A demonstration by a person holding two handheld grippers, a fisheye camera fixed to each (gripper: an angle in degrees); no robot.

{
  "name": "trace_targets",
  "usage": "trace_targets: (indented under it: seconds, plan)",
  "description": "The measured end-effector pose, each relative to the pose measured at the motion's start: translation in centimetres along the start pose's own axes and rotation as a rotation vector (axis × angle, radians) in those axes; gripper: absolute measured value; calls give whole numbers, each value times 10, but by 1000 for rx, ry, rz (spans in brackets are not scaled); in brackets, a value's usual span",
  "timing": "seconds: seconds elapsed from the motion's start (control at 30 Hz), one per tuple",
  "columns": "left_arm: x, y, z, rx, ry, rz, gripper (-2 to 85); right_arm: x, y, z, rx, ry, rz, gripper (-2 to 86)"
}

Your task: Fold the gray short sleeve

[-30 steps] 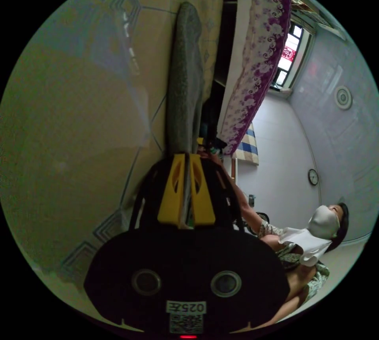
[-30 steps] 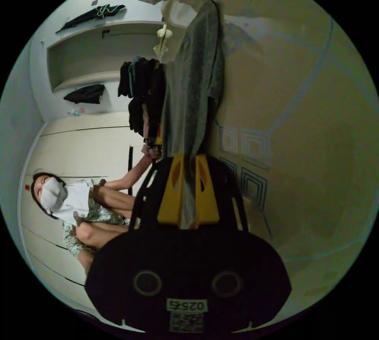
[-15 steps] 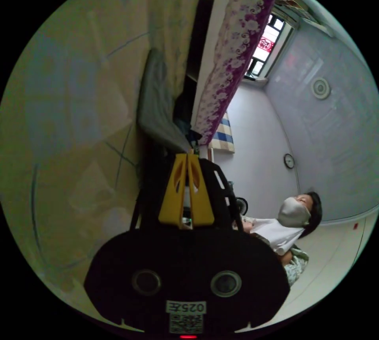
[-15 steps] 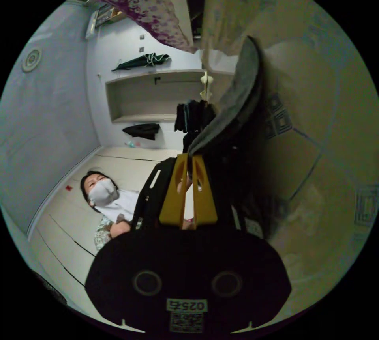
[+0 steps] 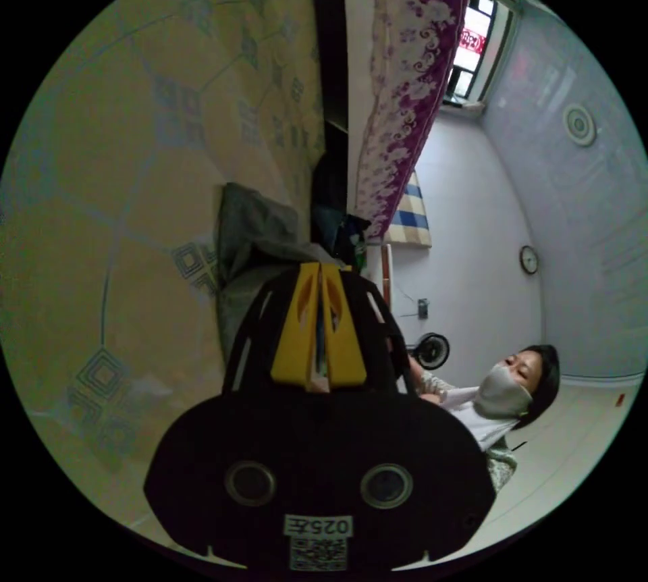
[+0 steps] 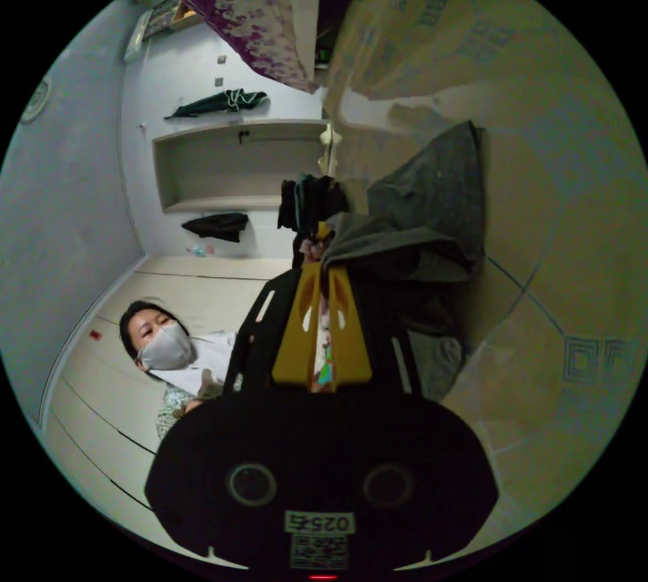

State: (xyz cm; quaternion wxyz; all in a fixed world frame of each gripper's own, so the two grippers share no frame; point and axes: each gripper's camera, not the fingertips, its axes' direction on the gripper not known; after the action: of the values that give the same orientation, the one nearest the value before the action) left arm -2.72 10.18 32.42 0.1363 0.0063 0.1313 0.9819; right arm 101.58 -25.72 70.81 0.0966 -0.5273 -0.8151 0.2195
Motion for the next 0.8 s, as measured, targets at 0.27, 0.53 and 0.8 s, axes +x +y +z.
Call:
trace_targets:
  seconds: [0.27, 0.53, 0.8]
  plan:
    - [30, -79, 8, 66, -4, 11, -9, -68, -24, -9, 180, 127, -52, -7]
    - [187, -160, 9, 111, 36, 396, -9, -282, -36, -37, 283, 211, -456, -7]
    - [70, -144, 13, 39, -42, 213, -9, -173, 43, -13, 292, 282, -278, -5]
